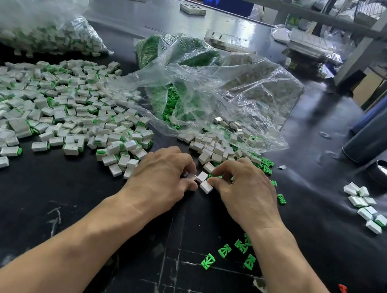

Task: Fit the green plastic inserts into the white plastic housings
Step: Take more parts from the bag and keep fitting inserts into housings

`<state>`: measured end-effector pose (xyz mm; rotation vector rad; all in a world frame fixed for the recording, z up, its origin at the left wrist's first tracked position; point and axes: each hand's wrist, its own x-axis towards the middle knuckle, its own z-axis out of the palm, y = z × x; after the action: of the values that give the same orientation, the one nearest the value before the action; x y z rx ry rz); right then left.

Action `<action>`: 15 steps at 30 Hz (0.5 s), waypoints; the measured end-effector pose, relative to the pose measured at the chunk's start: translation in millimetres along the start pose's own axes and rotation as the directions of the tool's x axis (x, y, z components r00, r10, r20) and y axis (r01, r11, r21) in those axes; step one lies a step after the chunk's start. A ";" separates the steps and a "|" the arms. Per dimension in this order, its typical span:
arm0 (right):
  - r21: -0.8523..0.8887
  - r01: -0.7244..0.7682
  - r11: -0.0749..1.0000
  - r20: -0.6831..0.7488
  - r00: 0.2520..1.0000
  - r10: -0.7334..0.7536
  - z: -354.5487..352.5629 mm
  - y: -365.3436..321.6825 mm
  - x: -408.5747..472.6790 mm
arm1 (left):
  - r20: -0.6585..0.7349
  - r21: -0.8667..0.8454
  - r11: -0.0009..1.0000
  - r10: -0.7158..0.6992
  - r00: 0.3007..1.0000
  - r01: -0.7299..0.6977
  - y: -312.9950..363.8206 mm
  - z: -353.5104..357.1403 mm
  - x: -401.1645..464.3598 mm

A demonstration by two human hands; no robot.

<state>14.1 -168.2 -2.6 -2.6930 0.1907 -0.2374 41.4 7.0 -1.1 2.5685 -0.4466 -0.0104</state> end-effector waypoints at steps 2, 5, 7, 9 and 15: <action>-0.008 -0.004 1.000 0.007 1.000 0.005 -0.3 -1.6 0.4 | -0.017 -0.050 0.999 -0.005 1.000 0.004 -0.4 -0.2 -1.1; -0.009 -0.004 1.000 0.008 1.000 0.004 -0.1 -2.8 0.9 | -0.077 -0.196 0.981 -0.031 0.997 0.015 -1.9 0.7 -1.8; -0.024 0.009 1.000 -0.006 1.000 -0.009 0.7 -4.5 0.2 | -0.093 -0.338 0.941 -0.044 0.995 0.010 -2.3 1.7 -0.8; -0.027 0.012 1.000 -0.046 0.999 -0.013 0.8 -6.1 -0.8 | -0.105 -0.486 0.874 -0.038 0.994 -0.018 -2.1 1.6 0.0; 0.523 0.018 0.852 -0.181 0.979 0.091 -1.4 -0.5 -4.5 | -0.117 -0.727 0.682 0.000 0.993 -0.085 4.4 -1.3 -0.7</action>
<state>9.6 -167.6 -1.7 -2.1172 0.2029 -0.4760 39.5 4.3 2.2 1.7435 -0.3612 -0.0280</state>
